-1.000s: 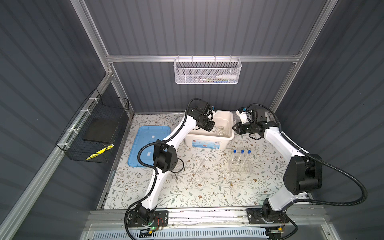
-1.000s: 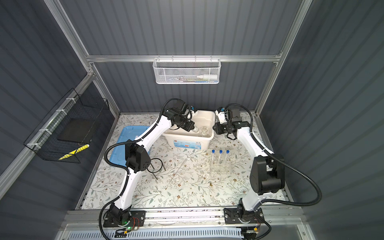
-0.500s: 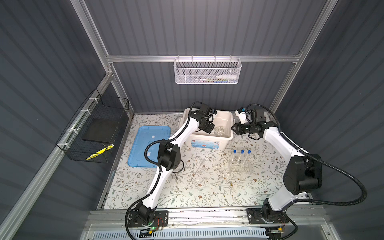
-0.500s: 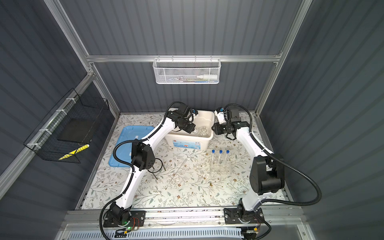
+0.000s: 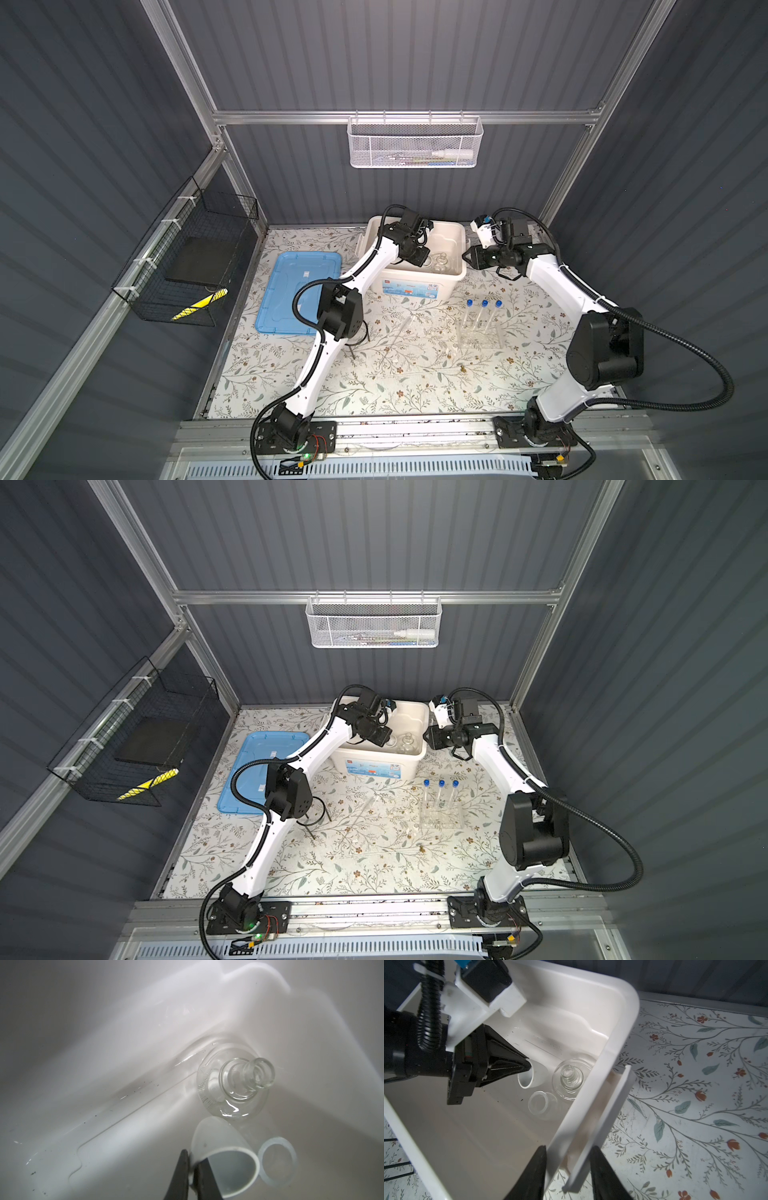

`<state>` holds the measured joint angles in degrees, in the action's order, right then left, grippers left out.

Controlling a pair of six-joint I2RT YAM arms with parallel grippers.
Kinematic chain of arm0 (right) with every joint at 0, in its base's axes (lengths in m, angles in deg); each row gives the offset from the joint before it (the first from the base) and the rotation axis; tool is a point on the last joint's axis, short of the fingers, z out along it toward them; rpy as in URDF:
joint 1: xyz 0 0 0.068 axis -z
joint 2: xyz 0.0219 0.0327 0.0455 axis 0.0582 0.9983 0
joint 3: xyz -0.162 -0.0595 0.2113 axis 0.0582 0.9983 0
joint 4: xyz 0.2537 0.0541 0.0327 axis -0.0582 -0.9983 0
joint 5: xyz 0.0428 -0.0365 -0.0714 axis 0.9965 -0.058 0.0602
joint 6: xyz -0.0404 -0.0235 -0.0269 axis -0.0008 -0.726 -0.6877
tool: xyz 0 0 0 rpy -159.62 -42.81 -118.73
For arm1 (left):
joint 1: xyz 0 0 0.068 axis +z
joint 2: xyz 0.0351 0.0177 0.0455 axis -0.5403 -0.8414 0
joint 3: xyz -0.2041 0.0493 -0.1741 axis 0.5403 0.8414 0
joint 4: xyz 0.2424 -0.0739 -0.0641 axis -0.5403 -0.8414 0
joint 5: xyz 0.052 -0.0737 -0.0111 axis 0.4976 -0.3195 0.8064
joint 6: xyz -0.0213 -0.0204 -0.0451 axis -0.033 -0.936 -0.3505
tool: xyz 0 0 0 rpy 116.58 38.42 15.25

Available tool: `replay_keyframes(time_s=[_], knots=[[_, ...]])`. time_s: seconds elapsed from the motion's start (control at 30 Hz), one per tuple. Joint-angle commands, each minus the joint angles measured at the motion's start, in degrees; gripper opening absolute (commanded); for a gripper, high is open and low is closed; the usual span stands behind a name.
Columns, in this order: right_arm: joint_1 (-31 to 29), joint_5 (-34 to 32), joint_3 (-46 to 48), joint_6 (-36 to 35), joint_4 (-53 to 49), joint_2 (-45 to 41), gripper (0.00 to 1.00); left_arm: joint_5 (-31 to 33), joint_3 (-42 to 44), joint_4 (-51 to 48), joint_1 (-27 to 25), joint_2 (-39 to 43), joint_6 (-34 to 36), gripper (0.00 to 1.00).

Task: Organize the chemistry lab equipment
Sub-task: 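Lower the crucible into the bin and open the left gripper, then raise the left gripper out of the bin and move it to the bottle brush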

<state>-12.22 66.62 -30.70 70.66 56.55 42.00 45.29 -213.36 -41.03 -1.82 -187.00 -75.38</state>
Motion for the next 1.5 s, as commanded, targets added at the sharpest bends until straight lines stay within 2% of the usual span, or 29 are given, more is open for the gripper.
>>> replay_keyframes(time_s=[0.0,0.13,0.87,1.0,1.1,1.47], knots=[[-0.43,-0.21,1.42,-0.03,-1.62,-0.12,0.38,1.21,-1.67,-1.35,0.33,1.85,-1.41,0.09],[-0.43,-0.30,1.53,-0.03,-1.44,-0.13,0.38,2.91,-1.50,-2.89,0.93,1.06,-1.32,0.09],[-0.43,-0.12,1.52,0.87,-0.69,0.54,0.43,2.30,-1.23,-4.86,1.04,-2.92,-0.04,0.14],[-0.43,-0.19,1.45,0.85,-0.58,0.54,0.44,1.46,-0.90,-4.82,1.04,-2.89,-0.06,0.22],[-0.43,-0.30,1.59,0.97,-0.58,0.45,0.47,1.24,-0.28,-4.90,1.04,-2.79,-0.35,0.32],[-0.17,-0.30,1.71,2.51,0.19,-0.47,0.57,-1.69,1.82,-2.81,1.04,0.63,-2.20,0.53]])
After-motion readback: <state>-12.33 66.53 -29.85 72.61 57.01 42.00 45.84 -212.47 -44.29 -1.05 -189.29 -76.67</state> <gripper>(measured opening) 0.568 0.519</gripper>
